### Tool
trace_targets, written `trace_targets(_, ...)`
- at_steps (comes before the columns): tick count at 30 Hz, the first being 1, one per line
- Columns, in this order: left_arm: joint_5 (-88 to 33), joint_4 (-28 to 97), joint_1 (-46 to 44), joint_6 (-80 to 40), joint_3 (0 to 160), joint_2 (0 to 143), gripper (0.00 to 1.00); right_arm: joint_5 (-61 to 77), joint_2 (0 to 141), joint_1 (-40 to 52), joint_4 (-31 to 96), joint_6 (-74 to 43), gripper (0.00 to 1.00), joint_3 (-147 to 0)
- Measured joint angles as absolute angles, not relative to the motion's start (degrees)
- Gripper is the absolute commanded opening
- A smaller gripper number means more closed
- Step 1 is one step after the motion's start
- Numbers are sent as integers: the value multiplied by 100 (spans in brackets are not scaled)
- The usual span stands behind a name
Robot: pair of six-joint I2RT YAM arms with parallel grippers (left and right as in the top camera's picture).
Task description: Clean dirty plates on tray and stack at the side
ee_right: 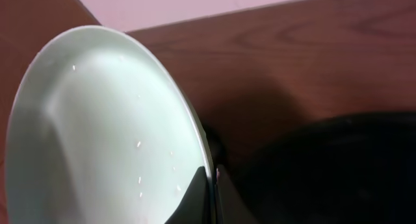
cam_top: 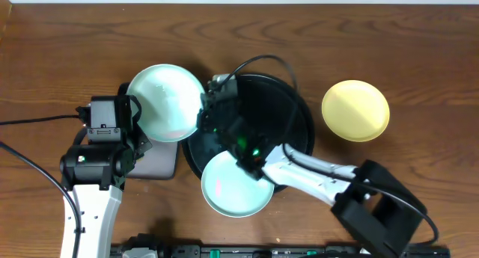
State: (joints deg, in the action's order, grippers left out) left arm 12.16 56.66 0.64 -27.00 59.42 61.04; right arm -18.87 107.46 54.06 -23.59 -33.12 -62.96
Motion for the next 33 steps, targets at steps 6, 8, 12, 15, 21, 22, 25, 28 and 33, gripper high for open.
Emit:
trace_targets(6, 1216, 5714, 64, -2700, 5942, 6104, 7, -2429, 11179, 5664, -2602, -2565, 1, -6469)
trace_targets(8, 1216, 5719, 64, -2700, 5942, 6104, 7, -2526, 11406, 5693, -2602, -2176, 1, -6685)
trace_targets(12, 1214, 5730, 64, -2700, 5942, 6104, 8, -2788, 11736, 5697, -2604, -1406, 1, -7146)
trace_targets(15, 1214, 5743, 64, -2700, 5942, 6104, 7, -3033, 11815, 5697, -2751, -768, 1, -7456)
trace_targets(21, 1214, 5747, 64, -2703, 5942, 6104, 8, -3293, 11813, 5721, -3769, 1094, 1, -7953)
trace_targets(22, 1214, 5745, 64, -2703, 5942, 6104, 7, -3310, 11813, 5732, -3859, 1321, 1, -7977)
trace_targets(25, 1214, 5745, 64, -2700, 5942, 6104, 7, -3347, 11813, 5824, -4200, 2320, 1, -7979)
trace_targets(28, 1216, 5745, 64, -2700, 5942, 6104, 7, -3358, 11813, 5935, -4519, 3085, 1, -7979)
trace_targets(33, 1216, 5745, 64, -2700, 5942, 6104, 7, -3395, 11813, 6101, -5039, 3872, 1, -7979)
